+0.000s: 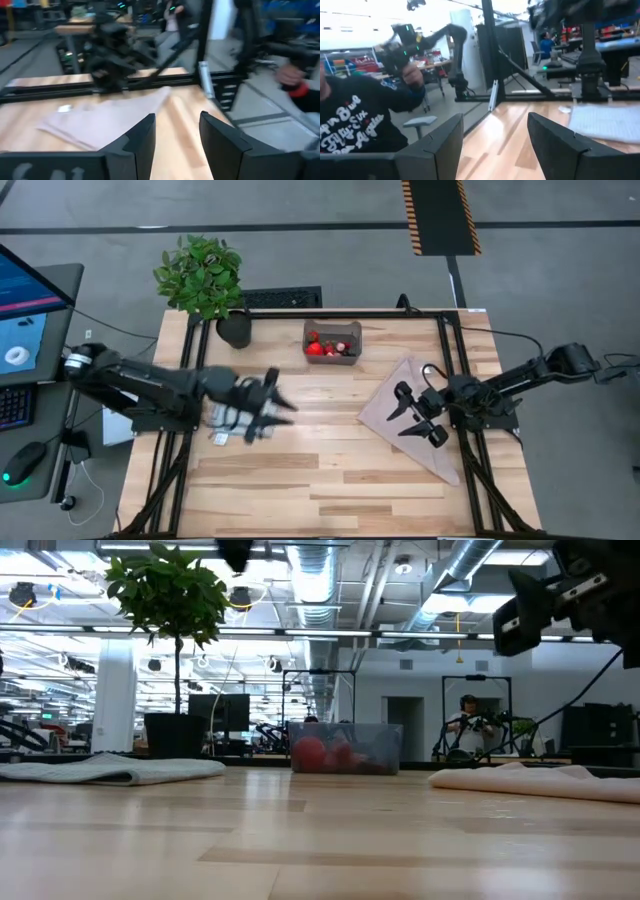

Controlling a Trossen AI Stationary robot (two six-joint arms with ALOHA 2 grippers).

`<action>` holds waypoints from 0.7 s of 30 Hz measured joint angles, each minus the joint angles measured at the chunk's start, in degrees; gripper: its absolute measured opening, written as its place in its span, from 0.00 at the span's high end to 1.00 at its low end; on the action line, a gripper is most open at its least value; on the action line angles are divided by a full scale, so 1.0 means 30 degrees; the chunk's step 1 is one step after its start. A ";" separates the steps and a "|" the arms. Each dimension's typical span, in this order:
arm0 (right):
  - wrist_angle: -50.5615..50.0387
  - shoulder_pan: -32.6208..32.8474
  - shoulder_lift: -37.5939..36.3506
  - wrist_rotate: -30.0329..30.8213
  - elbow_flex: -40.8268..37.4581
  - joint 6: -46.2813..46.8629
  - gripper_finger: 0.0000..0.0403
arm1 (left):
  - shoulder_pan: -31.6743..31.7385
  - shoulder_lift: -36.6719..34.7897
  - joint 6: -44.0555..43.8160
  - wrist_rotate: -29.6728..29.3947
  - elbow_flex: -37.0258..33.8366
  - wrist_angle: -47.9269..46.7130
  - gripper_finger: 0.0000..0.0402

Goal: Pick and placing Produce into tupperware
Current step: Return to Home Position

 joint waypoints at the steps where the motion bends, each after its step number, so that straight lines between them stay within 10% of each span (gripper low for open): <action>1: 0.0016 0.0002 -0.0321 -0.0014 0.0000 0.0158 0.40 | -0.0696 -0.0525 -0.0280 -0.0320 -0.0852 0.0626 0.65; 10: -0.3528 -0.0694 -0.5021 -0.1985 0.0000 0.0590 0.40 | -0.5188 -0.3296 -0.1521 -0.4975 -0.7987 0.6925 0.65; 21: -1.4883 -0.3022 -1.4565 -0.2025 0.0826 -0.0178 0.40 | -0.7168 -0.3942 -0.0906 -0.7180 -0.8918 0.7425 0.65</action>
